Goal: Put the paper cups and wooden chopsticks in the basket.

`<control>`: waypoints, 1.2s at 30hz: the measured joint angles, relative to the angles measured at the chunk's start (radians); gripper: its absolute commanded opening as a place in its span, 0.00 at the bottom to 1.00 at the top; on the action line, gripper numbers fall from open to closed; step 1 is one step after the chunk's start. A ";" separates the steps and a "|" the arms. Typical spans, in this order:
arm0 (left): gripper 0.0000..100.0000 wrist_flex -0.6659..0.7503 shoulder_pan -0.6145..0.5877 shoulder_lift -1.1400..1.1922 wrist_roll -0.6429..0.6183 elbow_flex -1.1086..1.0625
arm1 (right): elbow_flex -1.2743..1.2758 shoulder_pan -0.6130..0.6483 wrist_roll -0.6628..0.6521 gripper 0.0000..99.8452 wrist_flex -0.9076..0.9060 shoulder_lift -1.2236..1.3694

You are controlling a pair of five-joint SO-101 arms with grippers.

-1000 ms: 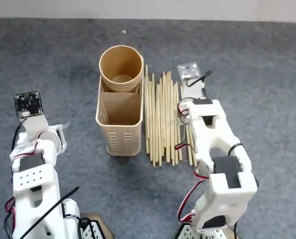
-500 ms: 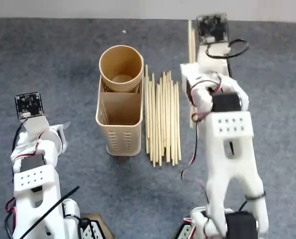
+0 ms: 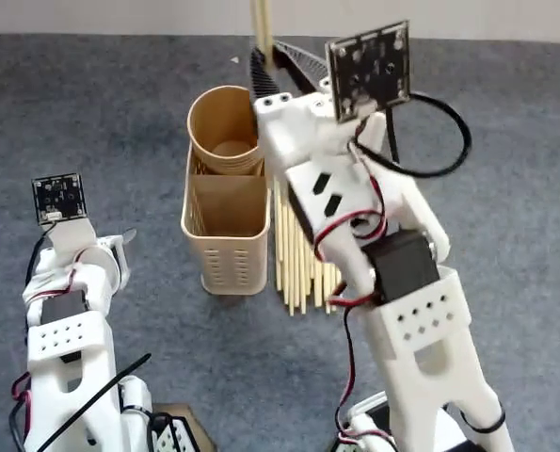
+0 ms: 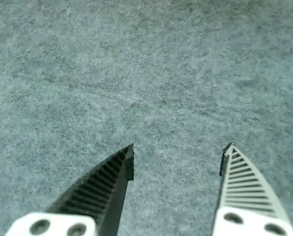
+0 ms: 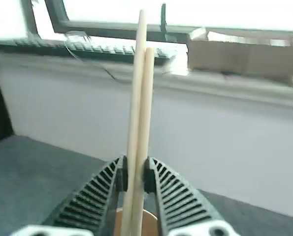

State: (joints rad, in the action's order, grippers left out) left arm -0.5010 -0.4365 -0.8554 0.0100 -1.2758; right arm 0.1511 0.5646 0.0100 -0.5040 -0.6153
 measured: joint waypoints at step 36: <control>0.30 0.000 0.000 0.000 0.000 0.000 | 0.267 0.052 -0.026 0.23 -0.081 -0.252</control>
State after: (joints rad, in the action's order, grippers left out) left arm -0.5010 -0.4365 -0.8554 0.0100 -1.2758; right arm 0.4181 0.6168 -0.0161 -0.5854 -0.8669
